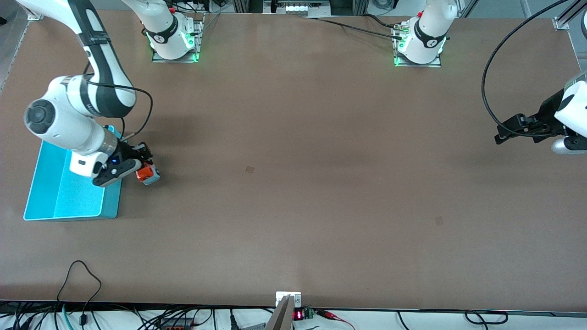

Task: Wind up bus and store in blue box
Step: 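Lift the bus with the right gripper and carry it over the box, then lower the bus into the cyan box and open the right gripper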

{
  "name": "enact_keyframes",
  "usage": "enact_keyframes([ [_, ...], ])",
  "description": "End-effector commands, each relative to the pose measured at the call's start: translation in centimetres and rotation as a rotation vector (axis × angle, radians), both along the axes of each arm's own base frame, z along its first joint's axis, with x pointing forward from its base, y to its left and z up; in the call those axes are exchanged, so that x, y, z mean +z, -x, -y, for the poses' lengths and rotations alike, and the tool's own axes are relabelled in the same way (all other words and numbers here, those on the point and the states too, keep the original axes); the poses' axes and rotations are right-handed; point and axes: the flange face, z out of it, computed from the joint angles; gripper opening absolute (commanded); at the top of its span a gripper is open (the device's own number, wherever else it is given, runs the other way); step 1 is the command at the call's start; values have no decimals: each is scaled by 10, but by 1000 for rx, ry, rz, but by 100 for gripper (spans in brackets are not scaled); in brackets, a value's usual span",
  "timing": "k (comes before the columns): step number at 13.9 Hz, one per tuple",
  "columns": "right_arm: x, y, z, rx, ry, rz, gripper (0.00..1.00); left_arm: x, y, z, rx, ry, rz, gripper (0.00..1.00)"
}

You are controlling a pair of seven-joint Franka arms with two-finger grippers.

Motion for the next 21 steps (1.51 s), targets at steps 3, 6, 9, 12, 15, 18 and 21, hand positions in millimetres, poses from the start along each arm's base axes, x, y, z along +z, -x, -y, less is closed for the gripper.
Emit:
enact_keyframes([
  [3,21,-5,88,-137,121,7,7,9,3,4,-9,-18,4,100],
  [6,18,-3,111,-171,131,1,7,7,3,2,-6,-18,1,100],
  [9,-3,1,158,-262,160,8,19,8,3,2,-6,-18,4,100],
  [12,-22,7,194,-269,175,3,23,8,3,2,-6,-18,2,100],
  [15,-44,8,207,-264,182,8,23,9,2,3,-7,-18,7,100],
  [18,-72,10,215,-241,185,-4,25,9,3,4,-9,-18,8,100],
  [21,-83,13,218,-247,181,-22,48,8,2,4,-9,-18,5,100],
])
